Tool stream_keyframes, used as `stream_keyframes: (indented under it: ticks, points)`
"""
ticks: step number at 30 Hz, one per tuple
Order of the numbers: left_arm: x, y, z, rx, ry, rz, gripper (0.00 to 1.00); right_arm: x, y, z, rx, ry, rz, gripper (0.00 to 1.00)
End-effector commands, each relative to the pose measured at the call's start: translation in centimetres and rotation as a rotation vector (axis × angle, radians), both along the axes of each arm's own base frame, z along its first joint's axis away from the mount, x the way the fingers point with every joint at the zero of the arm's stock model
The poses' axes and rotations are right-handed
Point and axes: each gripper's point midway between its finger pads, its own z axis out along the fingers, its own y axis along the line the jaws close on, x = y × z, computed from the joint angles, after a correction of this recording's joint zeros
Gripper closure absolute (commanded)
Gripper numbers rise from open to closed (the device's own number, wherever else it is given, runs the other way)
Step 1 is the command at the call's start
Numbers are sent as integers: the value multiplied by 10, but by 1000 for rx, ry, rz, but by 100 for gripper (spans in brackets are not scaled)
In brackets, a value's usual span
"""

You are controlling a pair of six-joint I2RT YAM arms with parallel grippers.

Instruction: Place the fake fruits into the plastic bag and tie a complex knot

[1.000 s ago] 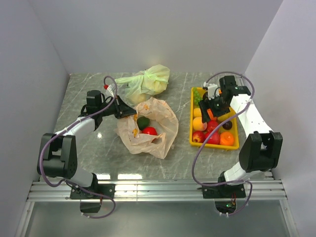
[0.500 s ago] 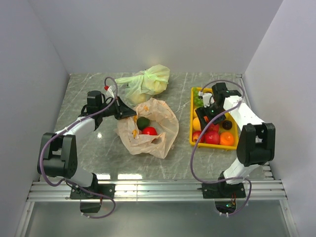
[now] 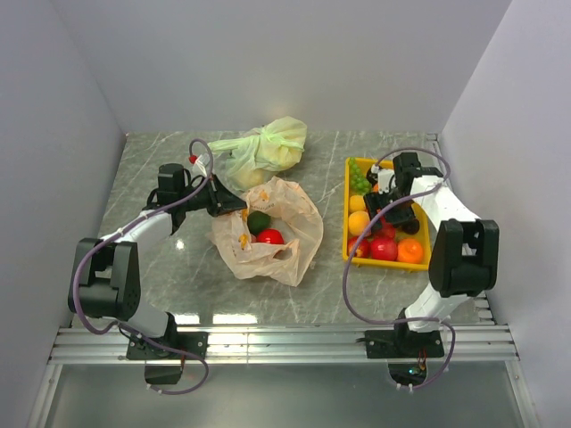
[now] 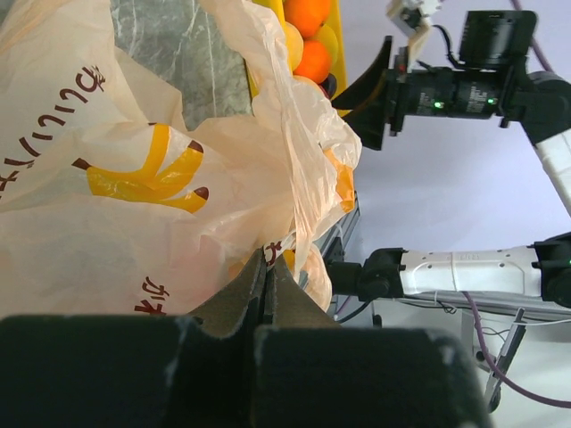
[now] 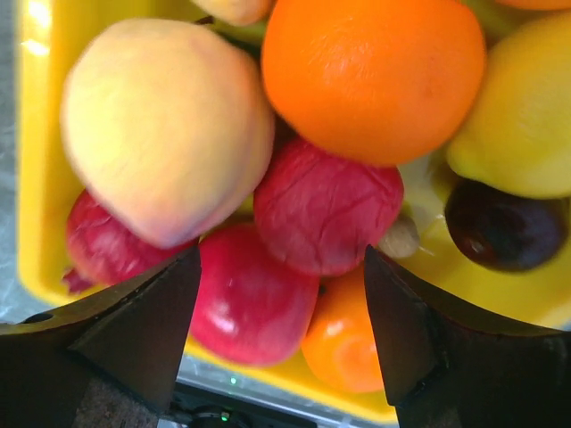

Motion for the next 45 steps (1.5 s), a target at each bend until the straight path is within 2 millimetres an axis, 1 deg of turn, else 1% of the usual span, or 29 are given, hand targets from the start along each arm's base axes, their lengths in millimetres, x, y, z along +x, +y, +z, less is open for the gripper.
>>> stream_keyframes:
  ticks: [1, 5, 9, 12, 14, 16, 18, 19, 20, 21, 22, 23, 24, 25, 26, 27, 28, 29, 31, 32, 34, 35, 36, 37, 38, 40, 42, 43, 45]
  points:
    - [7, 0, 15, 4, -70, -16, 99, 11, -9, -13, -10, -20, -65, 20]
    - [7, 1, 13, 3, -59, -18, 99, 19, -21, -26, -41, -26, -86, 24]
    - [7, 1, 12, 1, -59, -21, 99, 20, -32, -36, -57, -19, -106, 28]
    - [8, 1, 11, -1, -53, -21, 99, 22, -33, -41, -58, -18, -107, 35]
    - [8, 1, 10, -1, -50, -23, 99, 20, -34, -42, -57, 2, -106, 44]
    - [9, 1, 11, 1, -51, -24, 100, 20, -31, -33, -37, -3, -96, 49]
    - [9, 0, 13, 1, -59, -24, 100, 17, -28, -13, -19, -25, -90, 49]
    - [9, 0, 12, 0, -56, -24, 100, 23, -25, 10, -1, -87, -84, 49]
    - [8, 0, 12, -5, -52, -23, 99, 22, -17, 23, 39, -102, -78, 50]
    - [7, 0, 11, -8, -49, -21, 99, 24, -9, 37, 73, -130, -71, 51]
    - [6, 0, 10, -11, -45, -21, 100, 31, 0, 64, 115, -195, -61, 51]
    - [5, 0, 11, -16, -42, -22, 100, 29, 17, 78, 190, -207, -35, 51]
    - [5, 0, 10, -15, -38, -22, 99, 30, 27, 89, 228, -226, -18, 51]
    - [5, 0, 9, -13, -39, -23, 99, 32, 45, 107, 270, -262, 27, 51]
    - [6, 0, 10, -9, -39, -25, 99, 28, 67, 118, 344, -266, 80, 51]
    - [5, 0, 11, -10, -42, -27, 100, 28, 81, 126, 374, -278, 103, 51]
    - [6, 0, 11, -12, -42, -28, 99, 24, 104, 134, 403, -290, 167, 50]
    - [6, -1, 13, -15, -47, -31, 99, 24, 122, 139, 422, -309, 216, 50]
    - [8, -1, 14, -17, -50, -34, 99, 26, 148, 142, 440, -322, 257, 50]
    - [9, -1, 15, -19, -49, -31, 100, 20, 177, 144, 458, -327, 330, 50]
    - [10, -2, 17, -25, -55, -32, 99, 21, 207, 144, 490, -311, 364, 51]
    - [11, -2, 18, -31, -50, -30, 100, 16, 231, 147, 513, -315, 415, 51]
    - [11, -2, 20, -37, -60, -33, 99, 15, 246, 151, 528, -320, 427, 51]
    - [10, -3, 20, -42, -54, -36, 99, 17, 257, 143, 521, -308, 437, 51]
    - [9, -3, 19, -46, -44, -37, 100, 10, 277, 142, 529, -311, 483, 52]
    - [10, -3, 22, -53, -48, -39, 99, 10, 296, 130, 520, -283, 494, 52]
    - [12, -1, 24, -62, -38, -32, 99, -3, 316, 120, 523, -248, 520, 52]
    - [12, -1, 24, -72, -33, -29, 99, -5, 321, 108, 501, -231, 518, 44]
    - [14, 1, 26, -79, -32, -22, 99, -13, 333, 100, 496, -219, 532, 25]
